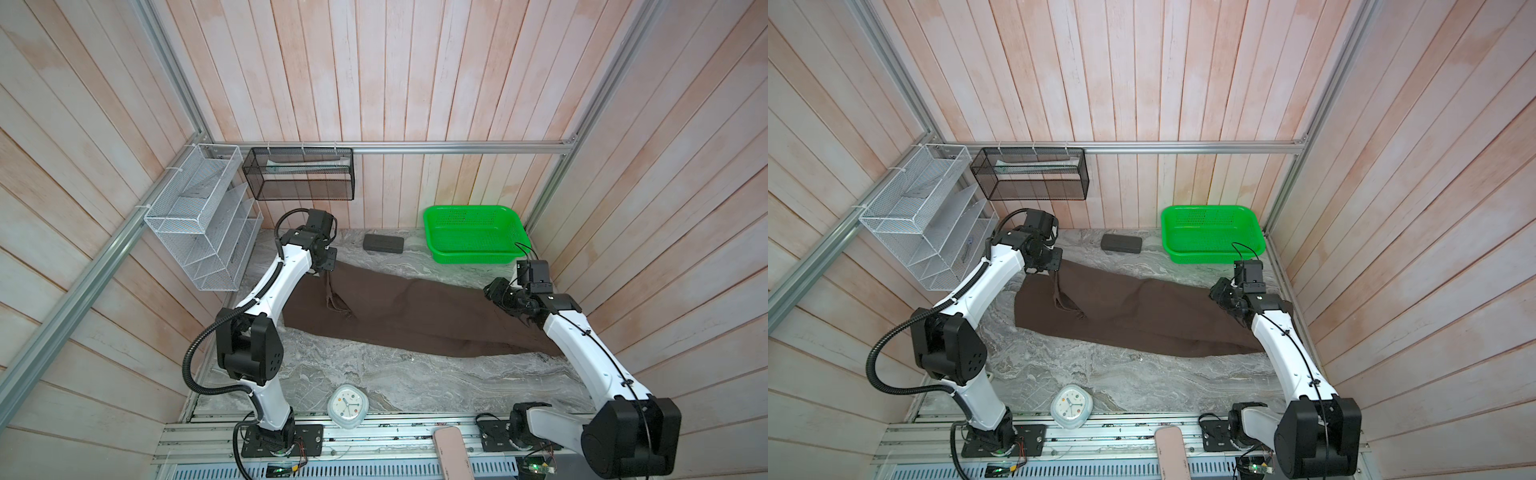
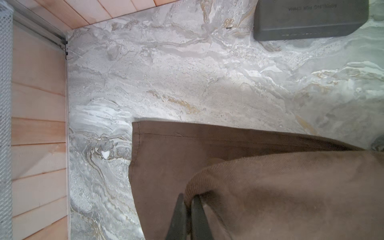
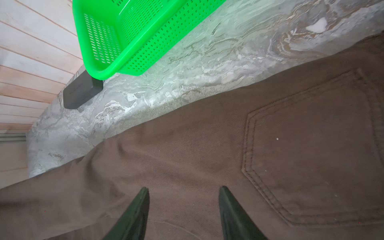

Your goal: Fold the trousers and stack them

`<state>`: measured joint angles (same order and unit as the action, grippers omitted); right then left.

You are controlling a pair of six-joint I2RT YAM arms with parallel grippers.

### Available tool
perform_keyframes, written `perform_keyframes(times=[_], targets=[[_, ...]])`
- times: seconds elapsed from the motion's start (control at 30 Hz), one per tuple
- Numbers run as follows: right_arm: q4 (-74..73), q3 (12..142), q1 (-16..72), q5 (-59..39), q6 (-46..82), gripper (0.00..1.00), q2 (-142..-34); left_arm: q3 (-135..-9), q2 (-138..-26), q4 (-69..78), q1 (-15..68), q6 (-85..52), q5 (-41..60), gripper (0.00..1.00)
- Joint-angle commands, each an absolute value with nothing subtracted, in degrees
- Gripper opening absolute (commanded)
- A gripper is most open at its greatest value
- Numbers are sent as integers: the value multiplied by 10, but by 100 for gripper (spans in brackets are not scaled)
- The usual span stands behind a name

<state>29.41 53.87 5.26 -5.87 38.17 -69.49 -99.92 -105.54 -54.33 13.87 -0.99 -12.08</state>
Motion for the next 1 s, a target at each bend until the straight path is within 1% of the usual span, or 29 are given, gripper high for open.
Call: perform_keyframes(times=[0.0,0.1,0.13,0.2,0.27,0.37,0.5,0.57,0.63,0.77,0.97], targets=[[283,536,64,-47,389,55,-705,-1048,-1113,-567,135,-4,-125,15],[282,535,68,-45,390,55,-708,-1082,-1151,-573,135,-16,-127,38],[282,534,69,-46,390,55,-708,-1093,-1160,-576,135,-20,-126,44],[283,536,69,-44,389,55,-708,-1120,-1174,-588,135,-36,-130,52],[285,539,70,-43,388,55,-707,-1136,-1168,-601,135,-57,-137,57],[287,540,69,-42,387,55,-705,-1108,-1120,-600,135,-90,-131,61],[282,539,69,-44,387,55,-707,-965,-1014,-550,135,-136,-77,66],[277,538,70,-47,387,55,-710,-894,-970,-514,137,-161,-25,73],[275,538,70,-49,387,55,-713,-831,-940,-476,147,-188,7,79],[272,541,71,-50,386,55,-718,-750,-928,-420,176,-227,24,80],[273,539,75,-51,388,55,-714,-714,-964,-361,203,-275,-7,80]])
